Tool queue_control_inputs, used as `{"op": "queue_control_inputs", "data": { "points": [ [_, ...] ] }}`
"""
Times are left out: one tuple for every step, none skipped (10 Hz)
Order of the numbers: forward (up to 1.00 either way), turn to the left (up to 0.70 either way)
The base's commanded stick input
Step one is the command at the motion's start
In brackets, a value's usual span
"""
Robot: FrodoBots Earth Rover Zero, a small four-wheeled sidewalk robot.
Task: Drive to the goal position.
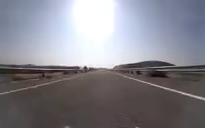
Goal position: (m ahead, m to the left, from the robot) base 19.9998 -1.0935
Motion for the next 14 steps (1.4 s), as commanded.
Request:
{"op": "queue_control_inputs", "data": {
  "points": [
    [1.0, 0.0],
    [1.0, 0.0],
    [1.0, 0.0],
    [1.0, 0.0],
    [1.0, 0.0],
    [1.0, 0.0],
    [1.0, 0.0],
    [1.0, 0.0],
    [1.0, -0.02],
    [1.0, -0.03],
    [1.0, -0.09],
    [1.0, -0.19],
    [1.0, -0.08],
    [1.0, 0.0]
  ]
}}
